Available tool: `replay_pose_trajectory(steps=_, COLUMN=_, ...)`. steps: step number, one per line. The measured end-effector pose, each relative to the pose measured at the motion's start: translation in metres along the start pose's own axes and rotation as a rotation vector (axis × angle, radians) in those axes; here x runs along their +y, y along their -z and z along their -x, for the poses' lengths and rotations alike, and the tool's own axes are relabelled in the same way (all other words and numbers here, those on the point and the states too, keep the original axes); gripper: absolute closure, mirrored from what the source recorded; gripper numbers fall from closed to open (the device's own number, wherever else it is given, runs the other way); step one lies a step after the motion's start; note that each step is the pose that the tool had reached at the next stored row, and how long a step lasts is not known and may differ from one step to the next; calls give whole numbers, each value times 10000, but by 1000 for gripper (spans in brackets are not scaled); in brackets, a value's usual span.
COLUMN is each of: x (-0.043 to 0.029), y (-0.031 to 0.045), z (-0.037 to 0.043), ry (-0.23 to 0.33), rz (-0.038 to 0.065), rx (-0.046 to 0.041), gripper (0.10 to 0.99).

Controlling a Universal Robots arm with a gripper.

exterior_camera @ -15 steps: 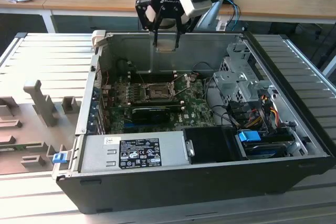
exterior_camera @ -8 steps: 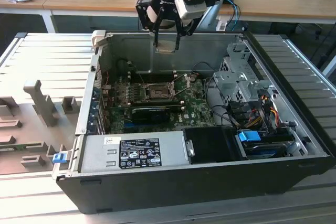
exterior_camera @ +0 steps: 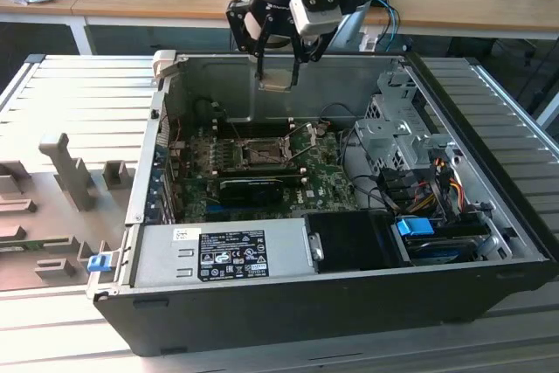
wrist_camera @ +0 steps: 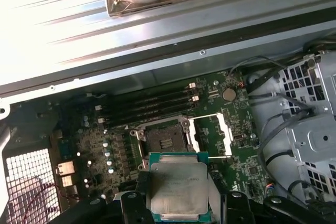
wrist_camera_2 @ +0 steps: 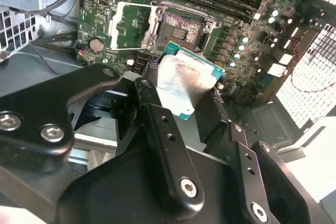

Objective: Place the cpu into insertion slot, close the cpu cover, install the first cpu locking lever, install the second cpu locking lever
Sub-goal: 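Place the cpu into insertion slot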

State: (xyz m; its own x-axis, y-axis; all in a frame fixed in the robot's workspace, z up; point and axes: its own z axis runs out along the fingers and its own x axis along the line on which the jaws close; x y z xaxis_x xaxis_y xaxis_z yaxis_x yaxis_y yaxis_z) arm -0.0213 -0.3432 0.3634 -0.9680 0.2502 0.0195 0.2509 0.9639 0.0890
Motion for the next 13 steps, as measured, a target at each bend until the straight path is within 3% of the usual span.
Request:
replay_pose_trajectory(steps=3, x=0, y=-4, z=0, ry=-270, rz=6, rx=-24, gripper=561)
replay_pose_trajectory(steps=13, x=-2, y=-21, z=0, ry=-2046, rz=40, rx=-183, gripper=561)
